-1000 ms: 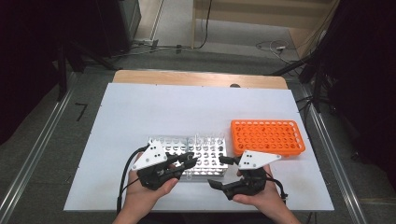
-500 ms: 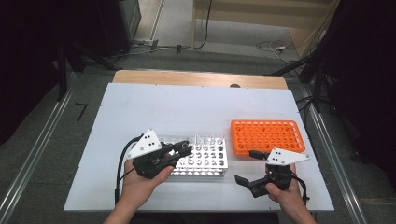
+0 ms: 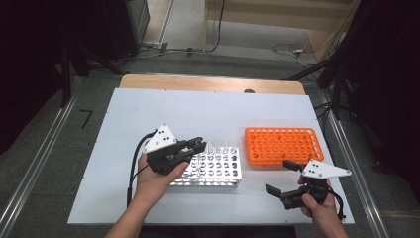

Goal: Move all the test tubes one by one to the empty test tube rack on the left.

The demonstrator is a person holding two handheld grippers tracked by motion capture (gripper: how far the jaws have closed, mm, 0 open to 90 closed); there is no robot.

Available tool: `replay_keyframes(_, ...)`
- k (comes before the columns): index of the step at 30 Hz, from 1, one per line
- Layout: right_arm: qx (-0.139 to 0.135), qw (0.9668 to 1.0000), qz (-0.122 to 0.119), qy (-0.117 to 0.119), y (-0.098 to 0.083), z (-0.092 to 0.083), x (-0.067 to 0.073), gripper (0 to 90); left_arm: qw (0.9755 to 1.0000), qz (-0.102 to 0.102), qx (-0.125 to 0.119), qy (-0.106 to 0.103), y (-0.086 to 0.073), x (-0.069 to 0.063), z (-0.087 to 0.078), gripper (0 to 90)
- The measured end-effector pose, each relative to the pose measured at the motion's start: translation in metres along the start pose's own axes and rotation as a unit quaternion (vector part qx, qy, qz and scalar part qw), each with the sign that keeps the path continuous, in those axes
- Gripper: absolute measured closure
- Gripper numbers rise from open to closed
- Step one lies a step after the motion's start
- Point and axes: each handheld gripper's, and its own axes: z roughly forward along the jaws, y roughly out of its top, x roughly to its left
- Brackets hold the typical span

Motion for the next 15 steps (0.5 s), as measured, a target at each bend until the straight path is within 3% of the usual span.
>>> replay_keyframes(4,-0.004,1.0000,0.005,0.003,-0.004,-0.009,-0.006,0.0,1.0000,-0.007,-0.004,0.006,0.000,0.006,0.005,76.0)
replay_keyframes(15,-0.018,0.9991,0.016,-0.035,-0.014,-0.020,-0.020,0.0,0.9995,-0.017,-0.010,0.027,0.001,0.019,0.016,76.0)
